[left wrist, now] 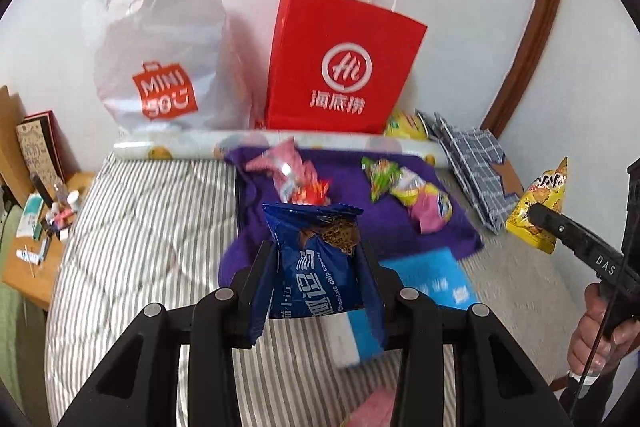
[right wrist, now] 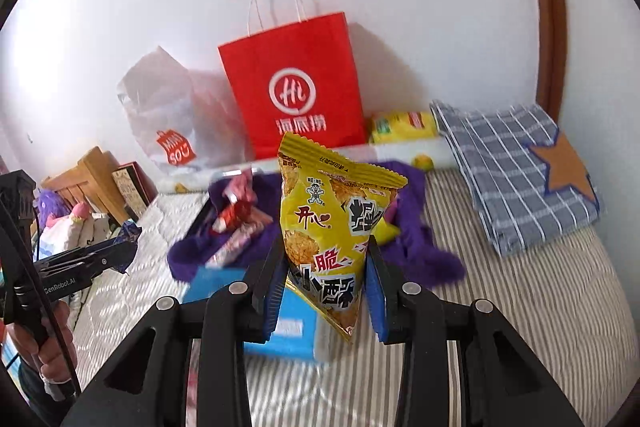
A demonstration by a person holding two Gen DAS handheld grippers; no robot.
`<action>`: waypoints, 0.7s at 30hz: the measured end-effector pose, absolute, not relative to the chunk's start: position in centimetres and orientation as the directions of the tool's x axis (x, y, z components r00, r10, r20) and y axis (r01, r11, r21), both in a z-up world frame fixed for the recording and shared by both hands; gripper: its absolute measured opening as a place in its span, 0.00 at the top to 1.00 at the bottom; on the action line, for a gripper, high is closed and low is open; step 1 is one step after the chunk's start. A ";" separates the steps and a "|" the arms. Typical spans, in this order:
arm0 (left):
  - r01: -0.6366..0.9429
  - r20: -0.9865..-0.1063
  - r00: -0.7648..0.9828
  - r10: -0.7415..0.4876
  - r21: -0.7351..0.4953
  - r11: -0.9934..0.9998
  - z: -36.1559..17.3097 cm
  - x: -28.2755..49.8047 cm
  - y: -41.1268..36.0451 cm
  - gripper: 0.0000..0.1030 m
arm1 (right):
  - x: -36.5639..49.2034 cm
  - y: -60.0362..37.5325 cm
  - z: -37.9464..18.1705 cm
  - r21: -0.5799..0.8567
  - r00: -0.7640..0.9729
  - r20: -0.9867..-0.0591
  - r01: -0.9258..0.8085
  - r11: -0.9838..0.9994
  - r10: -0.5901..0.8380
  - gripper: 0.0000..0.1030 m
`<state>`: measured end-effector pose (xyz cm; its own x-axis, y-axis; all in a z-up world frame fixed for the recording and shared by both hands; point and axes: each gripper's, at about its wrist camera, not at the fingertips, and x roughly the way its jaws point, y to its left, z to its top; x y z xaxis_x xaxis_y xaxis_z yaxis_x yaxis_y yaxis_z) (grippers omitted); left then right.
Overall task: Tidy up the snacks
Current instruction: 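Lift and carry the blue packet and yellow bag over the purple towel with both tools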
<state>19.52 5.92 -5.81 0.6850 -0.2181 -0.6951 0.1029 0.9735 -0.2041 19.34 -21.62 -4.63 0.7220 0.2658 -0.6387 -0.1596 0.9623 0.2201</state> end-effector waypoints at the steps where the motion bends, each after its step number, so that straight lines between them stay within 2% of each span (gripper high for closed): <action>1: 0.103 -0.692 0.687 -0.220 -0.207 0.973 -5.6 19.8 6.0 0.63 | 20.0 -21.4 -4.3 0.217 0.725 -0.635 -0.164 0.962 0.267 0.65; 10: 0.074 -0.676 0.703 -0.219 -0.237 0.969 -5.1 24.0 6.4 0.63 | 25.1 -19.9 -3.7 0.234 0.725 -0.622 -0.189 0.954 0.296 0.65; 21: 0.066 -0.681 0.688 -0.250 -0.285 0.956 -8.4 28.8 6.5 0.63 | 30.6 -17.8 -6.5 0.307 0.694 -0.611 -0.234 0.922 0.380 0.65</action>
<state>28.76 6.49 -8.41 0.6879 -0.2504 -0.6813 0.0656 0.9562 -0.2851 30.62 -17.83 -6.54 0.6944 0.3798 -0.6112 -0.2339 0.9224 0.3074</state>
